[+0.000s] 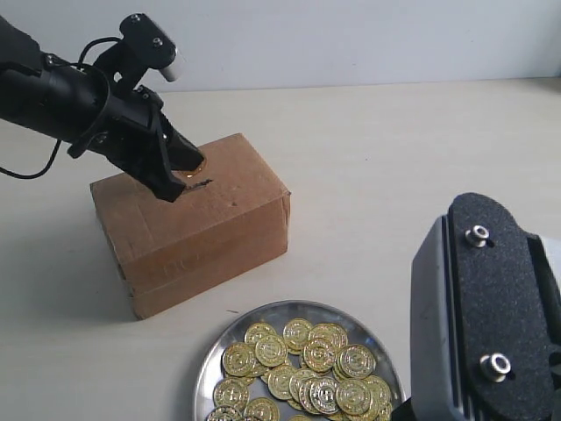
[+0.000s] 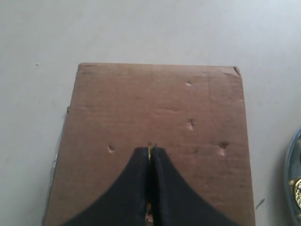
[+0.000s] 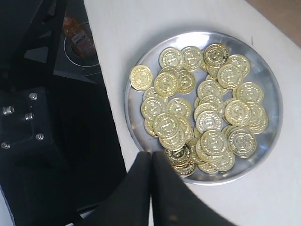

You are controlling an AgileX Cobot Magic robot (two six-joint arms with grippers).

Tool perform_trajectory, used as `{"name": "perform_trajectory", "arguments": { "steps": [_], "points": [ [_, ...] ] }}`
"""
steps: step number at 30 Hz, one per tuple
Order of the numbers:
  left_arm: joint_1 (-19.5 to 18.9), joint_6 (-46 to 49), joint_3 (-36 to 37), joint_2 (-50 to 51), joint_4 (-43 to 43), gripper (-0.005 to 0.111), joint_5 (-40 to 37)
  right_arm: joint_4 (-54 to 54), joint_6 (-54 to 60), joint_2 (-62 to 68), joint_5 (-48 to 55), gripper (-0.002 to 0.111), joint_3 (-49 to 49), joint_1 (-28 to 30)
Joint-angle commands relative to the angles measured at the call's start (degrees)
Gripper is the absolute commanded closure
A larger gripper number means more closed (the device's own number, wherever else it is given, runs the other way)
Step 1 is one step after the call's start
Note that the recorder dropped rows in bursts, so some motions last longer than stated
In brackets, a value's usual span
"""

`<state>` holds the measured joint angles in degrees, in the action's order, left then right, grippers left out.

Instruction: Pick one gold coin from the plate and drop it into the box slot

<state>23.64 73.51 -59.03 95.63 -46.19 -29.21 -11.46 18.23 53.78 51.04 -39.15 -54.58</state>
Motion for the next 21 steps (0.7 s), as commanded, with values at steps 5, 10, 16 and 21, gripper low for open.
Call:
{"name": "perform_trajectory", "arguments": {
  "steps": [5,10,16,21],
  "points": [
    [0.27,-0.65,-0.29,2.66,0.36,0.107,1.95,0.03,-0.28,-0.43,-0.76,0.108,0.18,-0.10],
    [0.27,-0.65,-0.29,4.01,0.98,0.107,0.64,0.03,-0.28,-0.43,-0.76,0.108,0.18,-0.10],
    [0.27,-1.96,-0.29,4.24,0.98,0.070,1.07,0.03,-0.28,-0.43,-0.76,0.108,0.18,-0.10],
    [0.27,-2.08,-0.29,0.66,0.98,0.057,1.07,0.03,-0.28,-0.43,-0.94,0.108,0.18,-0.10]
  ]
}}
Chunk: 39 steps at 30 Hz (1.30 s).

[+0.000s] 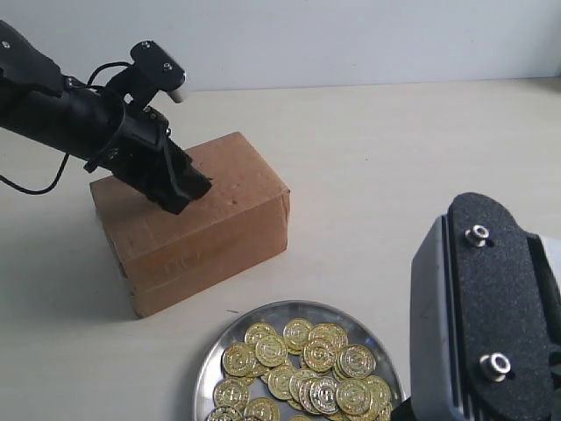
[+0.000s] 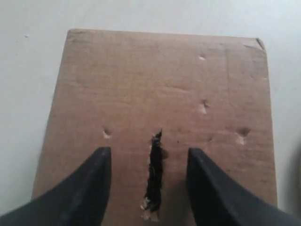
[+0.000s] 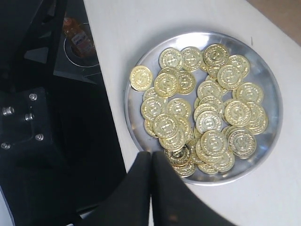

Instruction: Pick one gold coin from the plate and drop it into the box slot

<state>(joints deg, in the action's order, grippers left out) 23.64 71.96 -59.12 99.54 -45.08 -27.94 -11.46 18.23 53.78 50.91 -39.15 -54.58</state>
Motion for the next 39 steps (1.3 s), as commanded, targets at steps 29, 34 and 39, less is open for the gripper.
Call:
{"name": "perform_trajectory", "arguments": {
  "steps": [29,34,39],
  "points": [
    [0.27,-21.44,7.74,-57.48,16.36,0.107,-19.01,43.28,-45.33,-0.43,-28.33,0.108,0.18,6.80],
    [0.08,-21.44,8.09,-60.44,17.31,0.107,-19.05,39.96,-45.32,-7.90,-31.25,0.108,0.40,9.88],
    [-8.28,-21.44,13.62,-72.76,16.24,0.107,-19.08,37.96,-45.32,-21.17,-32.57,0.108,0.52,27.29]
  ]
}}
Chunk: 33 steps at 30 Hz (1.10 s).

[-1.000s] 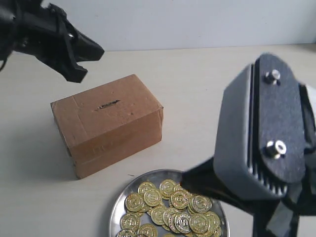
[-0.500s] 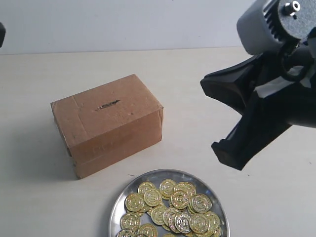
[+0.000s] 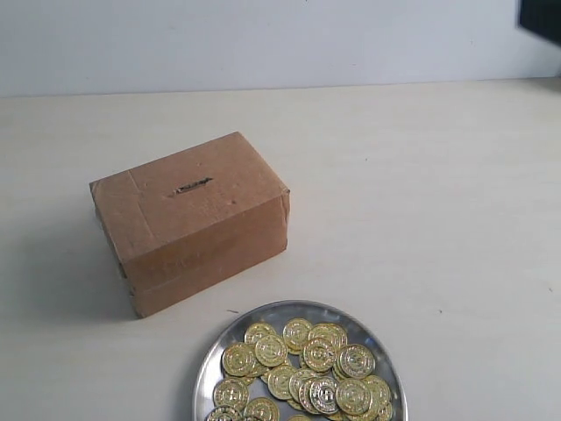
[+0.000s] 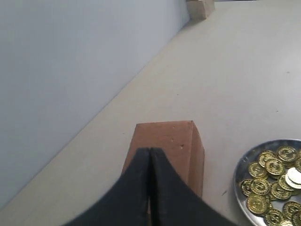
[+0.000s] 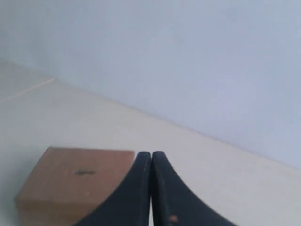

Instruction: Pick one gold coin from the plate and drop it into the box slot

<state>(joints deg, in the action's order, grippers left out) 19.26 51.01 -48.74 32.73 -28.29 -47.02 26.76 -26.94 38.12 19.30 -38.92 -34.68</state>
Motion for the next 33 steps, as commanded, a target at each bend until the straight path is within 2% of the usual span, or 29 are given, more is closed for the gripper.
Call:
{"name": "perform_trajectory", "arguments": {
  "steps": [1,2,3,5,7,13,23,27,33],
  "points": [
    [-7.56,-0.49,5.61,-10.05,-0.56,0.107,-0.01,-0.25,-0.15,-9.67,-0.96,0.108,0.28,12.04],
    [-9.16,-0.49,6.54,-11.58,-0.56,0.107,-0.01,-0.25,-0.15,-11.44,-0.96,0.108,0.28,14.32],
    [-13.14,-0.49,8.97,-15.50,-0.56,0.107,-0.01,-0.25,-0.15,-17.00,-0.96,0.108,0.28,19.12],
    [-17.18,-0.49,12.74,-21.18,-0.56,0.107,-0.01,-0.25,-0.15,-24.77,-0.96,0.108,0.28,26.07],
    [-17.81,-0.49,16.03,-25.24,-0.56,0.107,-0.11,0.16,-0.15,-29.18,-0.96,0.108,0.28,29.86],
    [-17.94,-0.49,22.24,-32.73,-0.56,0.107,-0.70,0.16,-0.15,-35.28,-0.96,0.108,0.28,35.39],
    [-18.04,-0.49,23.09,-32.73,-0.80,0.107,-0.99,0.16,-0.15,-38.12,-1.84,0.108,1.68,35.78],
    [-18.04,3.27,29.30,-32.73,-0.20,0.107,1.48,0.16,-0.15,-38.12,-0.99,0.108,4.89,35.78],
    [-18.04,4.75,30.01,-32.73,-0.13,0.107,1.73,0.16,-0.15,-38.12,-0.77,0.108,4.89,35.78]
  ]
}}
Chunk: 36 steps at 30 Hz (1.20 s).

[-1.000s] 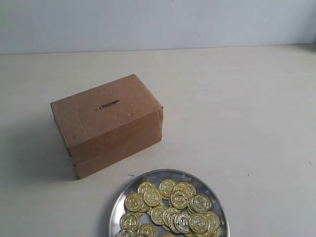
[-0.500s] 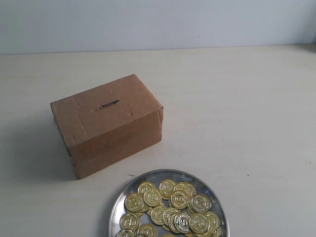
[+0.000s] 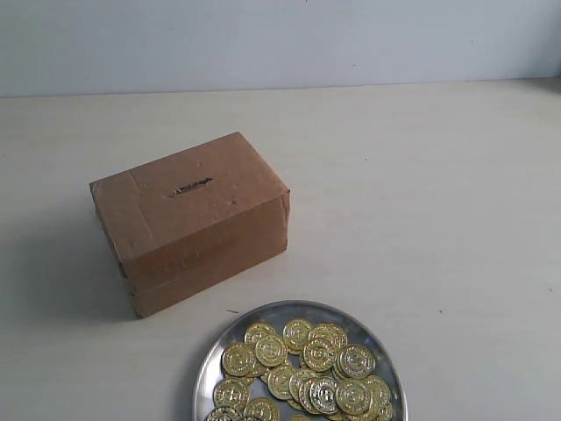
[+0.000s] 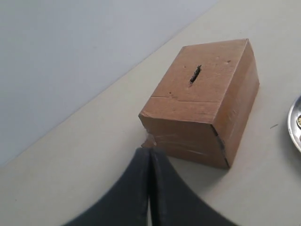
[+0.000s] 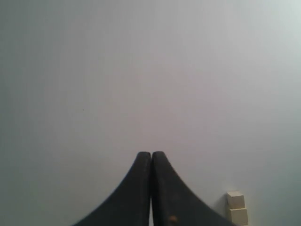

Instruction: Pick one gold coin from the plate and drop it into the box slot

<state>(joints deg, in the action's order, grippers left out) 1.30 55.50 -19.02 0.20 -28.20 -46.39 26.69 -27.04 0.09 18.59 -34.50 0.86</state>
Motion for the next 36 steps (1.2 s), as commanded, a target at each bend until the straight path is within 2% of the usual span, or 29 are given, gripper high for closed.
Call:
{"name": "perform_trajectory", "arguments": {
  "steps": [1,6,8,10,15,17,23,27,29,36],
  "points": [
    [-0.08,0.26,0.29,-0.20,-0.22,0.107,1.10,0.11,-0.05,-0.09,-0.06,0.108,0.47,0.25],
    [-0.08,0.26,0.38,-0.20,-0.02,0.107,1.10,0.20,-0.05,-0.09,-0.07,0.108,1.30,0.25],
    [-0.08,0.26,0.73,-0.20,2.89,0.107,2.51,0.34,-0.05,-0.09,-2.49,0.108,3.85,0.25],
    [-0.11,0.26,3.55,-0.20,6.78,0.107,9.67,0.42,-0.05,-0.09,-9.34,0.108,8.22,0.25],
    [-0.11,0.26,9.14,-0.20,9.50,0.107,23.51,0.42,-0.05,-0.09,-20.74,0.108,17.51,0.25],
    [-0.11,0.26,11.51,-0.20,14.98,0.107,30.40,-1.20,-0.05,-0.09,-26.20,0.108,22.06,0.25],
    [-0.11,0.26,17.42,-0.20,25.39,0.107,40.86,-12.10,-0.05,-0.09,-33.33,0.108,30.45,0.14],
    [-0.11,0.26,19.02,-0.20,25.39,0.107,41.12,-13.88,-0.05,-0.09,-33.73,0.108,33.55,0.14],
    [-0.11,0.06,19.02,-0.20,25.39,0.107,38.83,-13.88,-0.05,-0.09,-33.73,0.108,34.50,0.14],
    [-0.11,0.06,19.02,-0.20,25.39,0.107,38.83,-14.12,-0.05,-0.09,-32.69,0.108,34.50,0.14]
  ]
}}
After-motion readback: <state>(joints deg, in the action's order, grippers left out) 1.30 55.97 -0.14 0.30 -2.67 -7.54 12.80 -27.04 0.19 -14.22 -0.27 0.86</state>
